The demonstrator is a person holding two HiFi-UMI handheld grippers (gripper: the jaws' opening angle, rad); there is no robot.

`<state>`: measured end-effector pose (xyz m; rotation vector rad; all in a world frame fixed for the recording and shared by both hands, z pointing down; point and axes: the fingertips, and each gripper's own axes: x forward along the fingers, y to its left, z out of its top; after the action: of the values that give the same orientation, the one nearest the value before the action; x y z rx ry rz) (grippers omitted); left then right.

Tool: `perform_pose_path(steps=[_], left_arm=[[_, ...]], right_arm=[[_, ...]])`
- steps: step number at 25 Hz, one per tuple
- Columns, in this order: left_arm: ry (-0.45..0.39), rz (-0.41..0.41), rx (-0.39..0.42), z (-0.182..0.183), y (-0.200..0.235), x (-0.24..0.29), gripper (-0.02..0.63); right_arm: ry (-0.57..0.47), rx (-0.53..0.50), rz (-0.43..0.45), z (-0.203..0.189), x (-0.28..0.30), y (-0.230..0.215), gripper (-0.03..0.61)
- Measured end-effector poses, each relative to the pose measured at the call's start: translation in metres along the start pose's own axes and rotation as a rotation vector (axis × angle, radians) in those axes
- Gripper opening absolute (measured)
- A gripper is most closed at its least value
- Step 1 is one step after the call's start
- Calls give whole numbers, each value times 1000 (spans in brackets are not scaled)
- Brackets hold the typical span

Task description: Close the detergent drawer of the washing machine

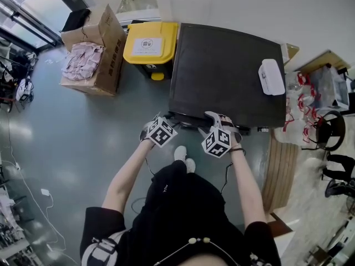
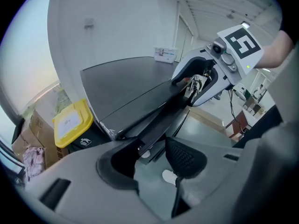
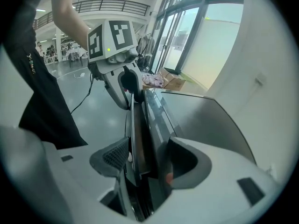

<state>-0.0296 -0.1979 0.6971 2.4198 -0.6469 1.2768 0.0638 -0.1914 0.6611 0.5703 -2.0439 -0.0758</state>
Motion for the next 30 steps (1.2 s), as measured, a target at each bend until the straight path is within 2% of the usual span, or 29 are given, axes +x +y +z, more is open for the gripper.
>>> perform_pose_path(steps=[3, 6, 10, 12, 13, 15, 18, 25, 30], left_arm=[[34, 19, -35, 1, 0, 0, 179], [75, 77, -54, 0, 4, -3, 184], [82, 157, -50, -1, 9, -5, 186], [123, 255, -43, -5, 16, -12, 187], [142, 315, -25, -7, 22, -17, 160], [132, 389, 26, -6, 27, -25, 149], [75, 406, 110, 4, 26, -27, 149], [60, 426, 275, 19, 19, -31, 160], [71, 390, 261, 23, 18, -25, 178]], right_arm=[[5, 4, 0, 0, 0, -1, 278], [0, 13, -10, 0, 1, -2, 267], [3, 13, -20, 1, 2, -3, 261], [-3, 20, -33, 2, 2, -5, 252], [-8, 26, -39, 2, 2, -6, 239], [-14, 36, -42, 1, 1, -9, 229], [-14, 36, -39, 2, 1, -9, 227], [-7, 55, -50, 3, 2, -10, 225], [6, 64, -64, 1, 2, -11, 222]])
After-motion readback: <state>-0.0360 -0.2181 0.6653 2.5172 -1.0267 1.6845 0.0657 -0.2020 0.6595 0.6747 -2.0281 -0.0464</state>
